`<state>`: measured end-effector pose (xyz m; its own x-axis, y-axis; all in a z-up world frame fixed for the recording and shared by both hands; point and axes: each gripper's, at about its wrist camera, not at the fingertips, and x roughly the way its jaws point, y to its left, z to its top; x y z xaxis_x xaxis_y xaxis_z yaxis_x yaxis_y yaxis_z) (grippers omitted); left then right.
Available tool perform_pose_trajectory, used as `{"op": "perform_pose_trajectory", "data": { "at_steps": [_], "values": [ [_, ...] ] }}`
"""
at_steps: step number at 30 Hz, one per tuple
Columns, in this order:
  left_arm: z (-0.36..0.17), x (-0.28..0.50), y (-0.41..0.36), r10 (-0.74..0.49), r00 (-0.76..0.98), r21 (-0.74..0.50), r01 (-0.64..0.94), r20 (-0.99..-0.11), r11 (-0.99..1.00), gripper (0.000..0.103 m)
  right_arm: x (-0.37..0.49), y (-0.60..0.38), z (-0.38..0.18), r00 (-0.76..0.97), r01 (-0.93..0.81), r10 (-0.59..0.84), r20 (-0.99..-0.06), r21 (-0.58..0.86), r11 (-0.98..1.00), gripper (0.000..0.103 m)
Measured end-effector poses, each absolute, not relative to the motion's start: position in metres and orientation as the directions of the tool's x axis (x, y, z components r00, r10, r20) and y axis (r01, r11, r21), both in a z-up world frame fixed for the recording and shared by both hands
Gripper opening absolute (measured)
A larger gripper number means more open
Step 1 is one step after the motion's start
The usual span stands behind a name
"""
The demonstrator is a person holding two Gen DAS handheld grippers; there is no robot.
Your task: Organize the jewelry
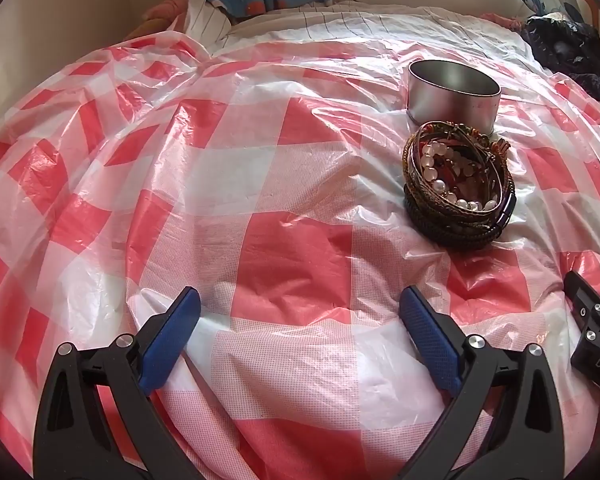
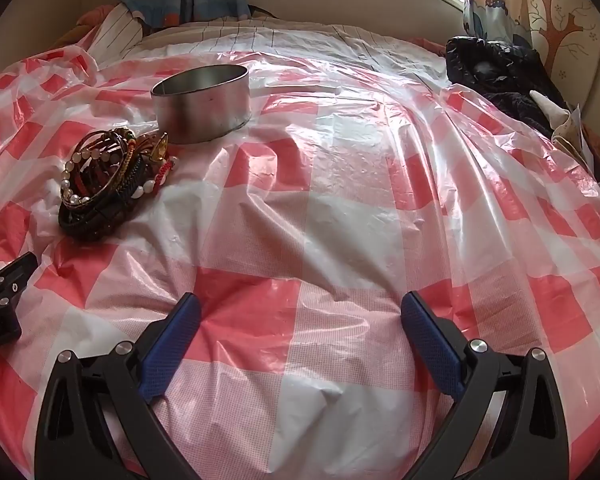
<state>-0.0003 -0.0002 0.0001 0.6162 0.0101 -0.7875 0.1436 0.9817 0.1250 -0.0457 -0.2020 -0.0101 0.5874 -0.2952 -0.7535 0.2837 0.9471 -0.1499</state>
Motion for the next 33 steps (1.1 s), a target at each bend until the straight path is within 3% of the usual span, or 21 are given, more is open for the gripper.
{"op": "perform_pose_trajectory", "data": {
  "at_steps": [33],
  "values": [
    [0.017, -0.001, -0.008, -0.018, 0.636, 0.123, 0.177, -0.772, 0.977, 0.096, -0.045, -0.203, -0.01, 0.588, 0.283, -0.292, -0.755, -0.146, 0.948, 0.096]
  ]
}}
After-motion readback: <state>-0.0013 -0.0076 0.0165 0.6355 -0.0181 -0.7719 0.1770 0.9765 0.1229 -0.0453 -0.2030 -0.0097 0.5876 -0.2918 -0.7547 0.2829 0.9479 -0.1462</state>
